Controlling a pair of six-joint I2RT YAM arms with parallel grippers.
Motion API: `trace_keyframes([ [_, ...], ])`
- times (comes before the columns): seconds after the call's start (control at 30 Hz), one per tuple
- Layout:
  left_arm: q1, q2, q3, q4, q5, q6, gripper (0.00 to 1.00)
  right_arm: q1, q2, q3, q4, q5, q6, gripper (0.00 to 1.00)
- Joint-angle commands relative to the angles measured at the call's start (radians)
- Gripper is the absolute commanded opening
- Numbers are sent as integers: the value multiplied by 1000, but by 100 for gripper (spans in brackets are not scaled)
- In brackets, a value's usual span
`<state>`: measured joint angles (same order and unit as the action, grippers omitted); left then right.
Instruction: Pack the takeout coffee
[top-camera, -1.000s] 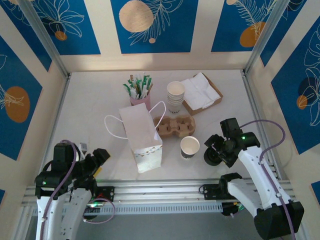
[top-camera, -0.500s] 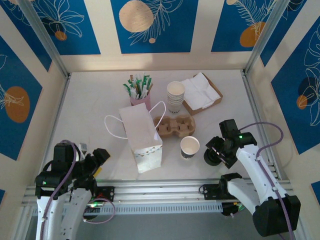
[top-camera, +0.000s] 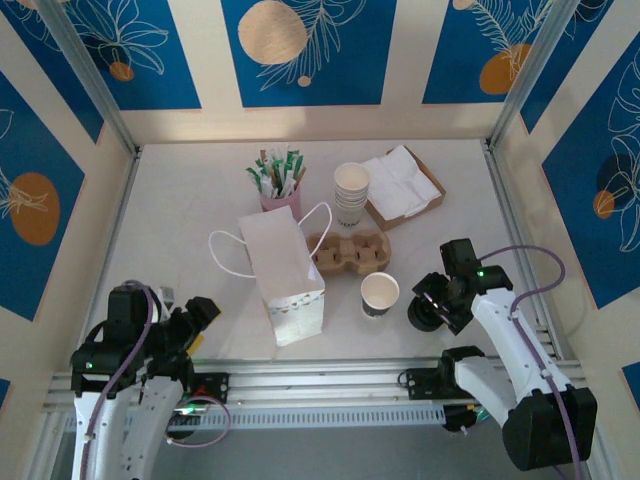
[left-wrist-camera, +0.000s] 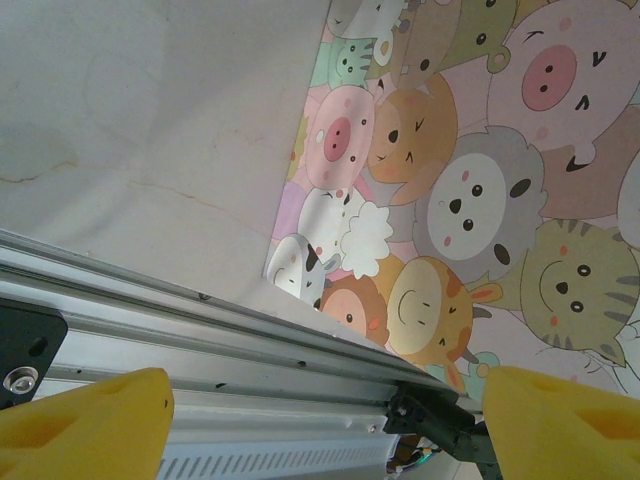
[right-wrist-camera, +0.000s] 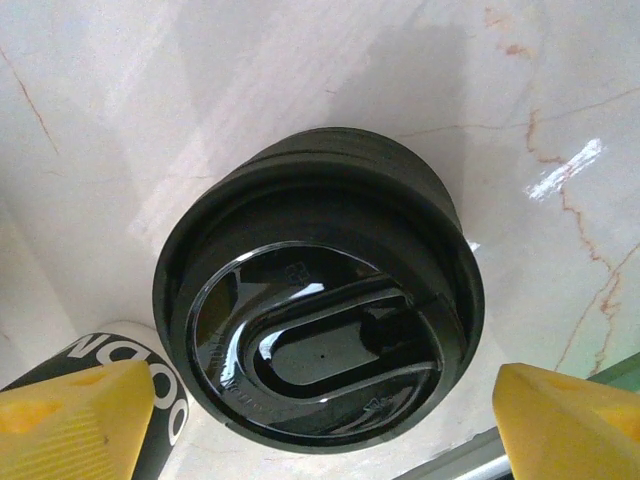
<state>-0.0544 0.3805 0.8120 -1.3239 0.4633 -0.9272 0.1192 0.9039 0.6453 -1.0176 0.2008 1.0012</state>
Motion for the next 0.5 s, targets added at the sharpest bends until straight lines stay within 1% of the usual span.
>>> trace_keyframes([
  [0.0,8,-9,-8,-6,-5,-25,81,-6,14,-13,3,-23,-15,86],
  [0.47,8,-6,-15,5,-7,-32,81,-7,75,6,11,-17,-30,80],
])
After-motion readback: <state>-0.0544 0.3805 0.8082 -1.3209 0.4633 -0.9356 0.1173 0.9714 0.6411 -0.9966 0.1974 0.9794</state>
